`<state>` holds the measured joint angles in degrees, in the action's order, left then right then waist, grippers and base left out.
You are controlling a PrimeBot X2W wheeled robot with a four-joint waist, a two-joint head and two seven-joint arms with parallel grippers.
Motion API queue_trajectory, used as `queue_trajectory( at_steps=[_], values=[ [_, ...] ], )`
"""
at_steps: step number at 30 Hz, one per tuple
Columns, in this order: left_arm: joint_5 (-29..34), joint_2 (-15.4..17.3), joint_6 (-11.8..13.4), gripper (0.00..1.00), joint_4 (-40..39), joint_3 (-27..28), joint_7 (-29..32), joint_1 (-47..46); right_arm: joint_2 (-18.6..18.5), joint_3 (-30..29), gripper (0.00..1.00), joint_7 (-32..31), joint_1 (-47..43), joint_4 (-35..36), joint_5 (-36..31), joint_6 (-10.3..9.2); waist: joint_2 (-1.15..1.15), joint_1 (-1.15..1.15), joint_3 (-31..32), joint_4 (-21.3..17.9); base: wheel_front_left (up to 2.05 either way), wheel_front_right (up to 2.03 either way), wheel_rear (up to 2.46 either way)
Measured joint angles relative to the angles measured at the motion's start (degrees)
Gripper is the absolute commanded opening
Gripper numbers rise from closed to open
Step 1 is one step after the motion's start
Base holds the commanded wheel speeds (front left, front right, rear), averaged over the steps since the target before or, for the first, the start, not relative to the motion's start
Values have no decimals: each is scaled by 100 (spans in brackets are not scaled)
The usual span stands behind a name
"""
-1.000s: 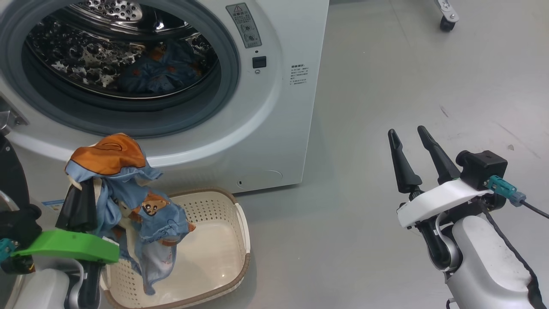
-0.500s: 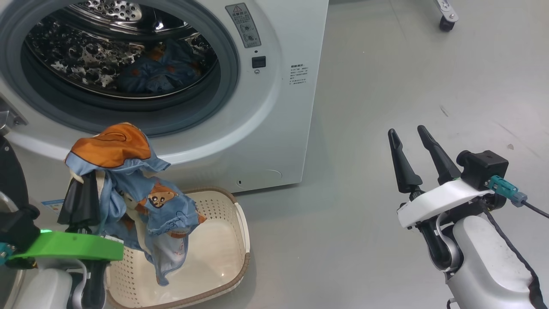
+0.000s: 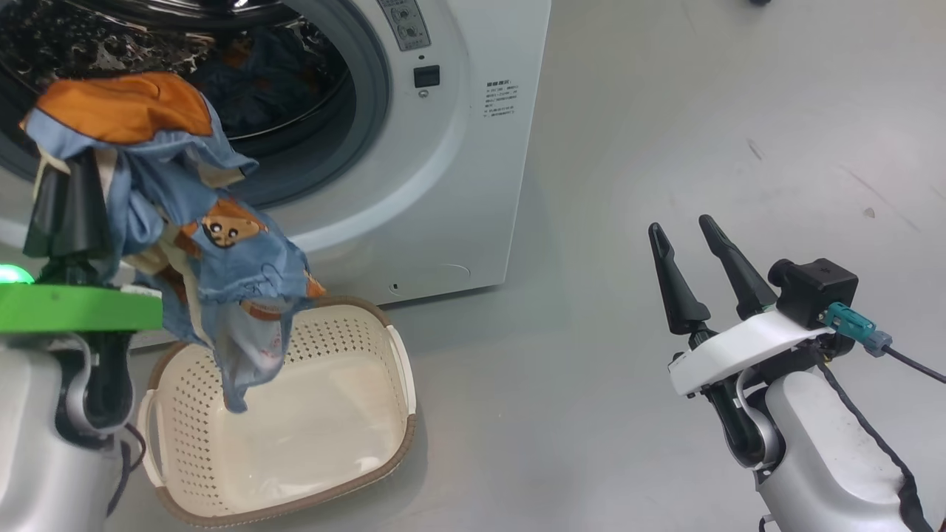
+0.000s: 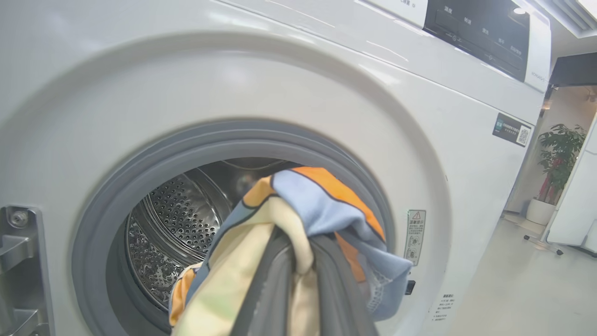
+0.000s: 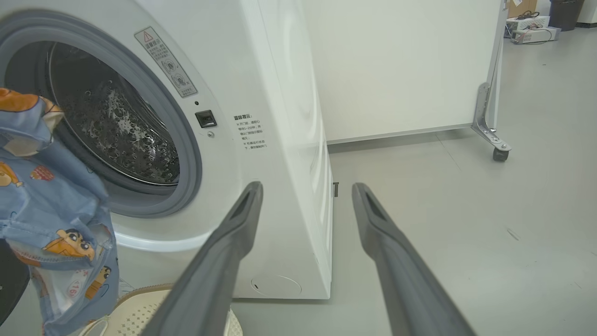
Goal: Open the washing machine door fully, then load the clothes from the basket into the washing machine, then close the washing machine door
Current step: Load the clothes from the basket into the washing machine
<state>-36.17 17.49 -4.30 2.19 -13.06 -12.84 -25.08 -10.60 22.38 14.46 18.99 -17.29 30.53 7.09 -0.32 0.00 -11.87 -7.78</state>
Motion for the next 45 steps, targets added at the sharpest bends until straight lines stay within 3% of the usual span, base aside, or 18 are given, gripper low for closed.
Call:
queue_trajectory(
  at_steps=[7,24,41,45],
  values=[
    [12,92,0,0,78,-10,245,-682,21,18,100,0,44,74,0,0,0,0,-323,-156,0,0,0],
    [73,495,100,0,1555,96,1114,-2102,311,-2,100,0,544,359,-15,0,0,1,-1536,-638,0,0,0],
    [396,825,100,0,2625,166,1239,-3338,548,-18,100,0,840,424,-38,0,0,1,-2475,-1280,0,0,0],
    [444,828,93,0,2666,238,921,-3669,572,-78,100,0,840,424,-81,0,0,1,-2594,-1406,0,0,0]
  ],
)
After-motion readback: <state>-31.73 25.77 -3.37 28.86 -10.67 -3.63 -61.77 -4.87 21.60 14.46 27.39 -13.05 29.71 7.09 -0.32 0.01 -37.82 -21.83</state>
